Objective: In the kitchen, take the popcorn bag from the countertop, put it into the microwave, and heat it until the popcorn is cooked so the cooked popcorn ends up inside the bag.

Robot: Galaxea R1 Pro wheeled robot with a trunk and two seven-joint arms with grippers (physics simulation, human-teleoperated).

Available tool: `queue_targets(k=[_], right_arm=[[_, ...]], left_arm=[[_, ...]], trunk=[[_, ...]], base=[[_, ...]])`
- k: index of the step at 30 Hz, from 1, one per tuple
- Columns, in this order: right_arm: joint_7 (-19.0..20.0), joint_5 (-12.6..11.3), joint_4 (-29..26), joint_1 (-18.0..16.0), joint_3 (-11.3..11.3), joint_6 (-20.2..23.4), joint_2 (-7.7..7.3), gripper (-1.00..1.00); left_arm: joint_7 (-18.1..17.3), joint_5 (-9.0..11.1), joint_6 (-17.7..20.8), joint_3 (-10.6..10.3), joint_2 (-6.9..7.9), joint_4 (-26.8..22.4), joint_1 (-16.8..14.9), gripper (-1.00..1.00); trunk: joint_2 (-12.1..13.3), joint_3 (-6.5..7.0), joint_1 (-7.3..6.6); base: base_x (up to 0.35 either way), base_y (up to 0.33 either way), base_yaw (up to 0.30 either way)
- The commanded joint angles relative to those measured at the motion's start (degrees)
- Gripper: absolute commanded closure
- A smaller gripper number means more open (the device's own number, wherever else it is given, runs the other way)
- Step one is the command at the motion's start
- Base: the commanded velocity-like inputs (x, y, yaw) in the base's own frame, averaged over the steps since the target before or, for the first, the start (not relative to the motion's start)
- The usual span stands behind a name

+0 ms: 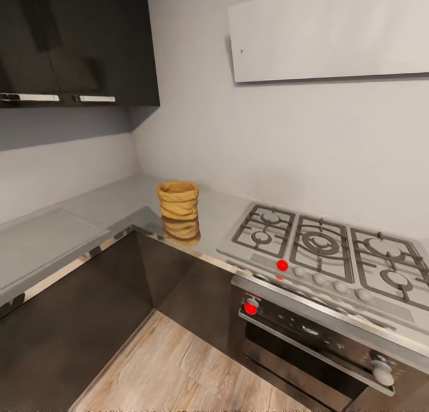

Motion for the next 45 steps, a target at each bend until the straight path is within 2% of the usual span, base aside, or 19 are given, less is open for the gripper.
queue_targets(k=[1, 10, 21, 35, 45], right_arm=[[0.1, 0.4, 0.1, -0.1, -0.5, -0.1, -0.01, -1.0], [0.0, 0.4, 0.2, -0.1, -0.5, 0.2, -0.18, -1.0], [-2.2, 0.4, 0.2, -0.1, -0.4, 0.1, -0.1, -1.0], [-2.2, 0.4, 0.2, -0.1, -0.4, -0.3, -0.12, -1.0], [-2.2, 0.4, 0.2, -0.1, -0.4, 0.0, -0.1, -1.0]], left_arm=[[0.1, 0.0, -0.1, 0.3, -0.01, 0.0, 0.0, -1.0], [0.1, 0.0, -0.1, 0.3, 0.01, 0.0, 0.0, -1.0], [0.1, 0.0, -0.1, 0.3, -0.01, -0.1, 0.0, -1.0], [0.1, 0.0, -0.2, 0.3, -0.01, 0.0, 0.0, -1.0], [0.1, 0.0, -0.1, 0.3, -0.01, 0.0, 0.0, -1.0]], trunk=[[0.0, -0.15, 0.0], [0.0, -0.96, 0.0], [0.0, -1.95, 0.0], [0.0, -3.22, 0.0], [0.0, -4.12, 0.0]], base=[[0.0, 0.0, 0.0], [0.0, 0.0, 0.0], [0.0, 0.0, 0.048], [0.0, 0.0, 0.106], [0.0, 0.0, 0.009]])
